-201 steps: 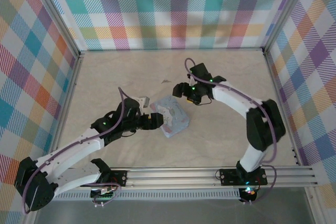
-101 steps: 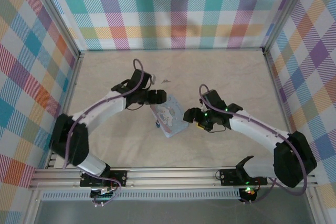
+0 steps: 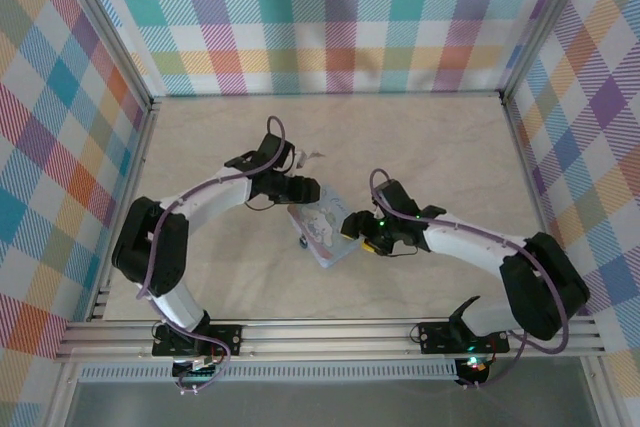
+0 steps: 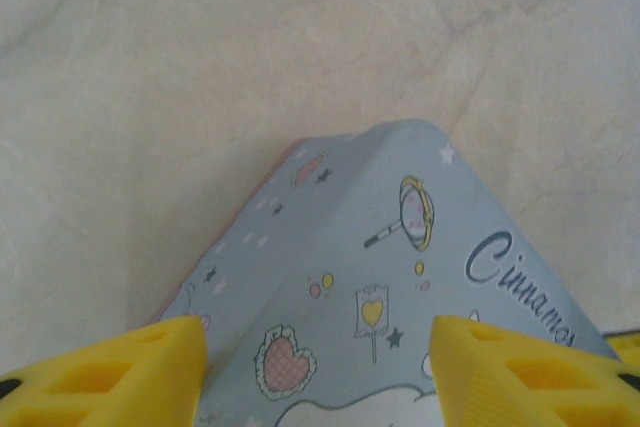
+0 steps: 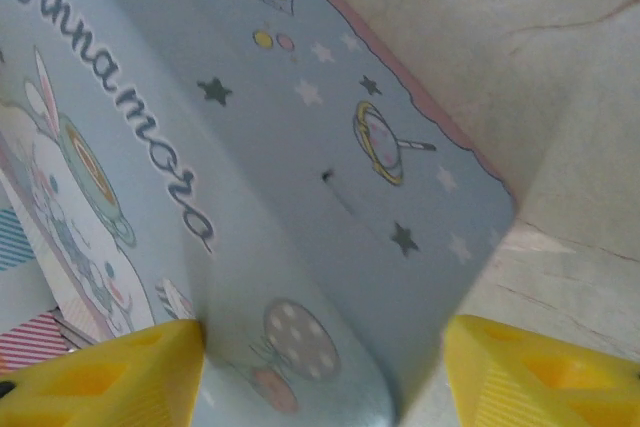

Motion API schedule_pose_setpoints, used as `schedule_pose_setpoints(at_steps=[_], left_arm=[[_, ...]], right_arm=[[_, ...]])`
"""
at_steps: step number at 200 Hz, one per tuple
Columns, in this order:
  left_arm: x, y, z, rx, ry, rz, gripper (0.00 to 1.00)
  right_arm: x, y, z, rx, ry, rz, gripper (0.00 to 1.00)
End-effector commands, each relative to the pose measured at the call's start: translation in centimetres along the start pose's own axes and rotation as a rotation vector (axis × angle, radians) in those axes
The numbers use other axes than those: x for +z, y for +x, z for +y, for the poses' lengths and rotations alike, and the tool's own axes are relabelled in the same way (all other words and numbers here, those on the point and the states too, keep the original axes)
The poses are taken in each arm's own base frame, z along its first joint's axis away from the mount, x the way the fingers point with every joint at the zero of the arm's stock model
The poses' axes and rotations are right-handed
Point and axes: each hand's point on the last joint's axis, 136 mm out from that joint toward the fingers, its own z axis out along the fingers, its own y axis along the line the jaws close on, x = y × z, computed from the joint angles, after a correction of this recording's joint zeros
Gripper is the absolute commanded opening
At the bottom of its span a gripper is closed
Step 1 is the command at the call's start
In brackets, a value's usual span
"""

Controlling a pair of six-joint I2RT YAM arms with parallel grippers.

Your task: Unlock a padlock with a key

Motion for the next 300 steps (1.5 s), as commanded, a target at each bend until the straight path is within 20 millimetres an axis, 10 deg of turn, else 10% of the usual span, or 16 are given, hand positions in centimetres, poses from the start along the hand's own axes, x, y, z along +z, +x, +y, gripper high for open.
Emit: schedule_pose_setpoints(at_steps=[1,106,300], left_arm=[[-1.4,1.4,-0.5,-0.023,0.043,0.007,0.59],[-2.2,4.9,0.6,-0.137,0.089,-0.071,0.45],[3.5,2.4,-5.7,-0.090,0.173,-0.043,0.43]], right_arm=[[0.0,-1.7,3.3,-0.045,-0.064,-0.035,0.64],[4.3,-6.4,6.0,-0.167,0.031,-0.006,0.49],[0.7,-12.0,0.2,-0.104,0.150,-0.107,0.50]])
